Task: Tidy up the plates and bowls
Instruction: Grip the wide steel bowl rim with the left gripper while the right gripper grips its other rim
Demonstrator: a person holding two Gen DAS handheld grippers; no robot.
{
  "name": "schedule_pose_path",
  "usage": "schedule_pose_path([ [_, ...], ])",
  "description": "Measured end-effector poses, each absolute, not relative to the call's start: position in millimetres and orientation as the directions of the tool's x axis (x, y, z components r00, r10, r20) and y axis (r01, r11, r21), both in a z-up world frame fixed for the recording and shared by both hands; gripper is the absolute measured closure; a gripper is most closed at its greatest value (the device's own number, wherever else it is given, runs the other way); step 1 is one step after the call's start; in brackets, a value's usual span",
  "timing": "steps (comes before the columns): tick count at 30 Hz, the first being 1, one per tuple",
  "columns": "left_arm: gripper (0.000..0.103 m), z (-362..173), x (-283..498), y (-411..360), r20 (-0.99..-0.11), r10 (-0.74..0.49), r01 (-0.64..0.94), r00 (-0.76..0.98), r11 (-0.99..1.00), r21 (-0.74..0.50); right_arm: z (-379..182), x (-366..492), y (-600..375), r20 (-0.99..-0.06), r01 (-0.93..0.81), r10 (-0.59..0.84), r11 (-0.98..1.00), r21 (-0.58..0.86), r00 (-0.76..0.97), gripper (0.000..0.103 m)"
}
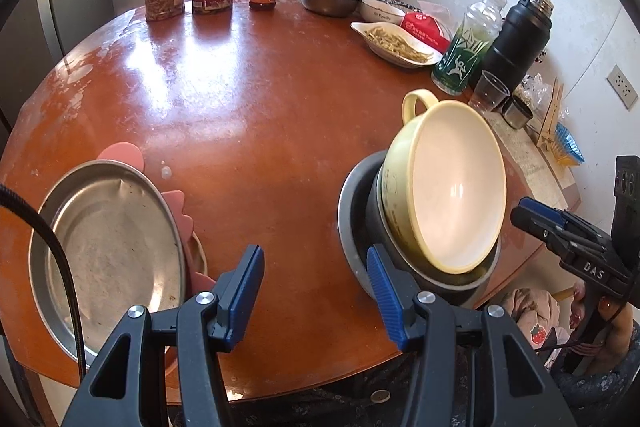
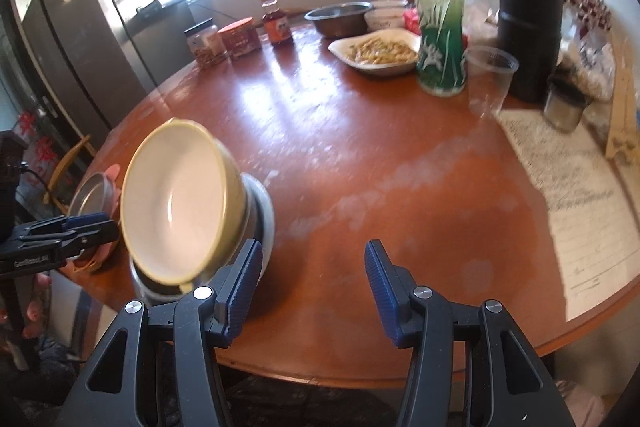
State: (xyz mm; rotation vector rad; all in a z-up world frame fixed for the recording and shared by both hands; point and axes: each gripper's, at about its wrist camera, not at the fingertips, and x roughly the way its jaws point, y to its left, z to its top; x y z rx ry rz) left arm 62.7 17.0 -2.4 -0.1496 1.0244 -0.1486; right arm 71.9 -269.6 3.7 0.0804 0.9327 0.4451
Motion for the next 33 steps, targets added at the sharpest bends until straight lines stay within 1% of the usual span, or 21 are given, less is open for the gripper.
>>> schedule_pose_path([
  [8,0.05,-9.0,67.2,12.4,-0.846,-0.197,0.054,0.495,0.979,-0.196,-8.6,68.2,-263.9,-0.768,-0.353,0.448,0.885,0.305,0.458,0.048],
  [26,0.05,-23.3,87.3,11.9,-0.858,-0.22,0.03,0.464,0.972,-0.233,-20.4,72.4,-260.5,-0.77,-0.378,0.492,0.858,0.349,0.406,0.049],
  [29,0.05,-26.4,89.6,12.1,-0.86,-0.22,0.026,0.46,0.972,-0.235,-23.0,75.1,-262.2,-0.76,-0.376,0.516,0.846,0.379,0.395,0.052],
  [33,0.051,-31.9,94.0,15.0,-0.86,-0.245,0.015,0.448,0.964,-0.267,-24.7,77.7,-261.5,-0.742,-0.387,0.552,0.824,0.414,0.382,0.06],
])
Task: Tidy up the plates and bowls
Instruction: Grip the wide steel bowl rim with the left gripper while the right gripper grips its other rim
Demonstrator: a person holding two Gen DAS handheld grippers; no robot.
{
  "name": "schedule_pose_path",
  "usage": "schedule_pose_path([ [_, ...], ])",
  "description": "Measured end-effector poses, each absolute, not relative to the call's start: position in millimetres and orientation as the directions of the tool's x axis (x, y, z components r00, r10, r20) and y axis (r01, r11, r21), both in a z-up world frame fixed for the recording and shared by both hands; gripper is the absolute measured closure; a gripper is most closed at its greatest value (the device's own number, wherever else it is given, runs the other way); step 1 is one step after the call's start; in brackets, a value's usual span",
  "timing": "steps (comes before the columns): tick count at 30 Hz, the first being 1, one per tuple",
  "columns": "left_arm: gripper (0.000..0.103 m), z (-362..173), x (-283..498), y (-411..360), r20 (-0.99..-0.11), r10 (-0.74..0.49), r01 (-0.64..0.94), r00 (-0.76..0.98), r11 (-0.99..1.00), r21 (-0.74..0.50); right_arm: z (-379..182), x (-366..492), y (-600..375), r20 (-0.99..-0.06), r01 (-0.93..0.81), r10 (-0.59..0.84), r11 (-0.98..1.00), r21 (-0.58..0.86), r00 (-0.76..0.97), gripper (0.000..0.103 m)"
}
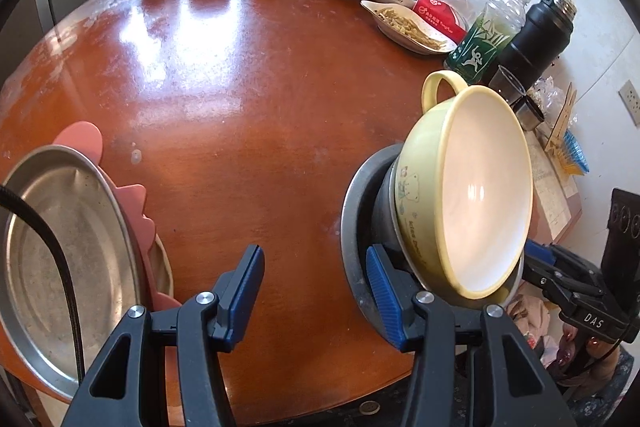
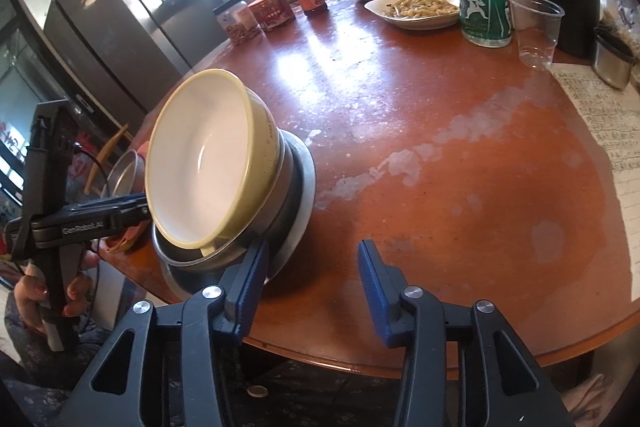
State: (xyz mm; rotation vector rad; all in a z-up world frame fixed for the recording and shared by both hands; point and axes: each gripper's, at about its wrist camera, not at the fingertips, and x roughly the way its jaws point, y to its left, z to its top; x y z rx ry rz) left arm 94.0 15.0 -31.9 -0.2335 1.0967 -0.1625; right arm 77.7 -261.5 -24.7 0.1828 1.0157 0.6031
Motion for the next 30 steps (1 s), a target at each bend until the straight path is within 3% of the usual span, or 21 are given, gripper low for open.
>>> schedule_pose_path([
  [6,0.058,-36.3,94.2,20.7,-0.847,-0.296,0.008,0.441,0.945,-0.327,-31.0,82.0,-265.2,-0.694,-0.385,0.628,0.773,0.504,0.352,0.068],
  [12,0.091,-32.4,94.5,11.4,-0.827,-0.34,0.048,0.448,0.933,-0.357,-34.0,86.9,-267.3,-0.647,-0.398,0.686,0.725,0.563,0.334,0.078],
  [14,0.092,-31.4,95.1,8.6,-0.832,-0.321,0.046,0.453,0.94,-0.337,-29.6,86.1,-263.7,-0.644,-0.428,0.689,0.718,0.549,0.332,0.085],
  [30,0.092,-12.5,98.2,22.2,-0.813,-0.297,0.011,0.501,0.941,-0.337,-10.2,98.2,-245.1,-0.65,-0.475,0.673,0.727,0.496,0.352,0.085],
])
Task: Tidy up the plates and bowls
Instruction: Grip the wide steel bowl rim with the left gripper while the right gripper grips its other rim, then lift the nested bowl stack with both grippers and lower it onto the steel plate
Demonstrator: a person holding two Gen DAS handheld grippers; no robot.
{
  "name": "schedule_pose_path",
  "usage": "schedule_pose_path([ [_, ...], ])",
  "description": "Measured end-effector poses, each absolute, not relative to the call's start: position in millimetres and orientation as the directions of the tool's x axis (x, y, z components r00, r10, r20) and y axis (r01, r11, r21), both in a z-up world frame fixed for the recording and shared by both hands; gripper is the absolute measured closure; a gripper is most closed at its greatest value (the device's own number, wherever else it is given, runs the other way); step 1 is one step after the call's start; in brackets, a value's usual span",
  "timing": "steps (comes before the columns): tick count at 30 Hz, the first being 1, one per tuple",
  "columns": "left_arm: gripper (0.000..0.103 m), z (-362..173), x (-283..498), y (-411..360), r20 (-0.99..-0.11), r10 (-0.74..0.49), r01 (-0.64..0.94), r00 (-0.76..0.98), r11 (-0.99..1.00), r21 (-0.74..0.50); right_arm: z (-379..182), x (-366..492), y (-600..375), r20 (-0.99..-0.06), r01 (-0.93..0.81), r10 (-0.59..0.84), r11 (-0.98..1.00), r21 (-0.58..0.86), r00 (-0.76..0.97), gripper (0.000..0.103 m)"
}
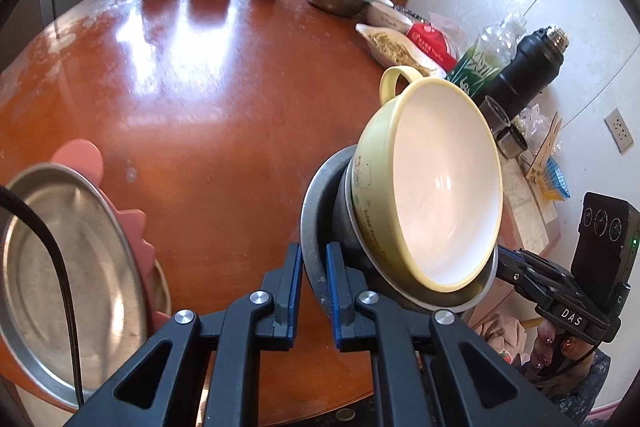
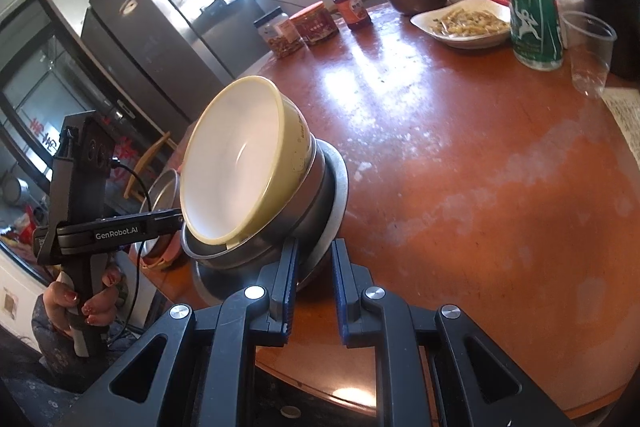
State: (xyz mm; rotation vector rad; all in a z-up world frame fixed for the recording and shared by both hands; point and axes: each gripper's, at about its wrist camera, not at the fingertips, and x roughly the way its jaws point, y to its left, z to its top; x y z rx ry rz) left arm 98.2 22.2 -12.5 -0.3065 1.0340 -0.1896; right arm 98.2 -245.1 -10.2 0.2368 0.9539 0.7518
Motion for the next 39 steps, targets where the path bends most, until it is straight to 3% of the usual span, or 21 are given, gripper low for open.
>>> schedule_pose_path([
  [39,0.091,49.2,30.8,169.7,-0.747,-0.116,-0.183,0.655,0.934,-0.306,44.4,112.5,-72.2,-0.621,-0.71,0.746,0.572,0.411,0.242,0.085],
])
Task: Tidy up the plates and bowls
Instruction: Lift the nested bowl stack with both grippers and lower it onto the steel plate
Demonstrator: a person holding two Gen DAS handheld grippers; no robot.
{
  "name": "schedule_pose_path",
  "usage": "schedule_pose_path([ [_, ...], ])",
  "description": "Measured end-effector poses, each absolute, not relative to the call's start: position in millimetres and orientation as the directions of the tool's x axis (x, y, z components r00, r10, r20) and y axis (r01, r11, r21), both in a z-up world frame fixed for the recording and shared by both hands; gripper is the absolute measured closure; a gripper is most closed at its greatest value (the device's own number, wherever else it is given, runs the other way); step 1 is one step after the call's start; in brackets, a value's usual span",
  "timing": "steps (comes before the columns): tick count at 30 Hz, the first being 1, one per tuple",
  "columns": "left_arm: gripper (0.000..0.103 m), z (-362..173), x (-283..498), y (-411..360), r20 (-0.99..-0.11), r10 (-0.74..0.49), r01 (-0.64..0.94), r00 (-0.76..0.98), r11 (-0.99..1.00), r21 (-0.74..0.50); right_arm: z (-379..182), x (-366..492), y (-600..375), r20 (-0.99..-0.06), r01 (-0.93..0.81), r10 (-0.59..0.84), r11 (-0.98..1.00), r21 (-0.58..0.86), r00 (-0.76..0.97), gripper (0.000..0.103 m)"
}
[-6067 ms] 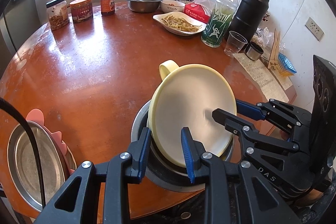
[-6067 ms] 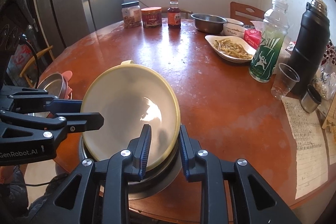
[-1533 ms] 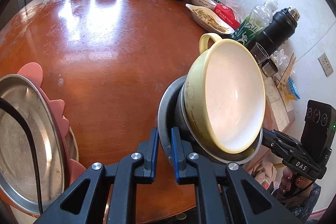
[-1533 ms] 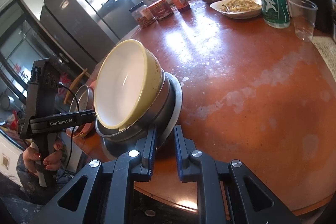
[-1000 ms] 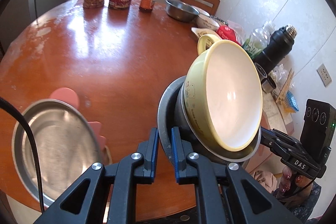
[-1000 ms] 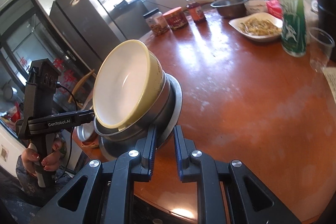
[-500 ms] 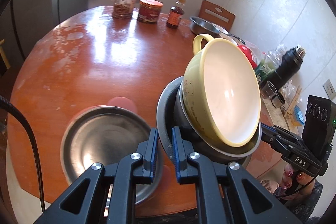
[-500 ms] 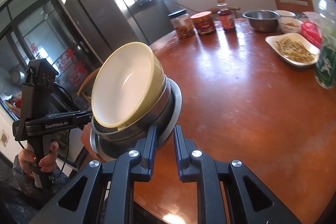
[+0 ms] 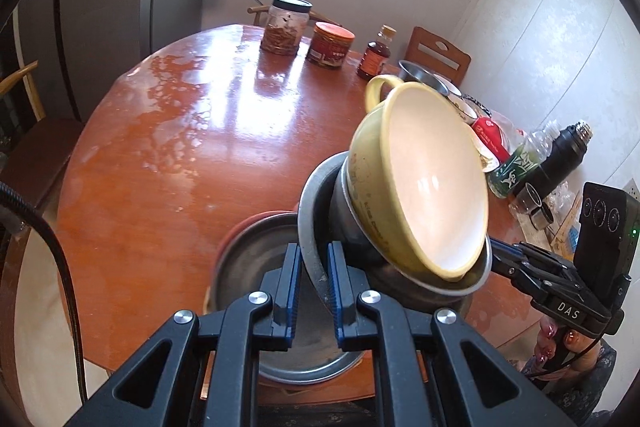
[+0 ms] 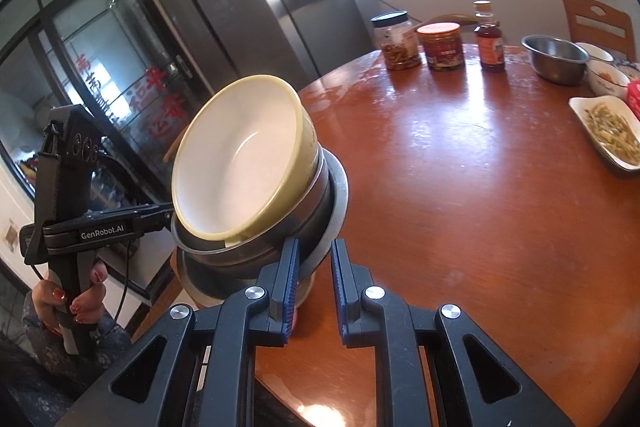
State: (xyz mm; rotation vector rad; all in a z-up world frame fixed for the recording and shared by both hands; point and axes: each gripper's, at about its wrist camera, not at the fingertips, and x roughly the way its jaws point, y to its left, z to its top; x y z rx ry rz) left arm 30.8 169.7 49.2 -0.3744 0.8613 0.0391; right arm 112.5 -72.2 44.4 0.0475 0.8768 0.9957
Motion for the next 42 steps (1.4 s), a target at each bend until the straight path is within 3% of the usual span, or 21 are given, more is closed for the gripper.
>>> schedule_pose_path([
  [4,0.084,46.6,25.4,168.4,-0.723,-0.223,-0.11,0.654,0.917,-0.383,50.7,103.9,-56.0,-0.563,-0.75,0.812,0.466,0.469,0.153,0.088],
  [8,0.078,23.4,34.5,168.9,-0.774,-0.162,-0.169,0.612,0.93,-0.327,37.9,96.0,-28.9,-0.617,-0.783,0.773,0.472,0.404,0.147,0.088],
  [12,0.077,13.4,38.5,177.6,-0.794,-0.15,-0.196,0.589,0.927,-0.32,15.5,95.3,-13.9,-0.643,-0.78,0.759,0.464,0.42,0.105,0.087],
  [26,0.076,3.9,25.7,181.6,-0.789,-0.157,-0.185,0.593,0.928,-0.324,19.7,84.3,-5.2,-0.663,-0.821,0.745,0.422,0.384,0.072,0.086],
  [30,0.076,1.7,22.4,182.5,-0.79,-0.159,-0.188,0.593,0.926,-0.327,23.5,93.5,-14.2,-0.656,-0.805,0.747,0.454,0.382,0.11,0.072],
  [33,0.076,-0.8,19.4,184.6,-0.797,-0.145,-0.199,0.587,0.928,-0.315,28.0,102.3,-27.2,-0.639,-0.78,0.755,0.485,0.395,0.145,0.068],
  [37,0.076,-6.8,17.5,186.4,-0.807,-0.145,-0.208,0.572,0.926,-0.314,30.2,122.5,-49.3,-0.635,-0.711,0.739,0.57,0.411,0.225,0.048],
  [42,0.079,-11.7,16.2,188.9,-0.814,-0.146,-0.214,0.563,0.925,-0.315,27.3,134.7,-48.1,-0.641,-0.689,0.737,0.58,0.435,0.215,0.048],
])
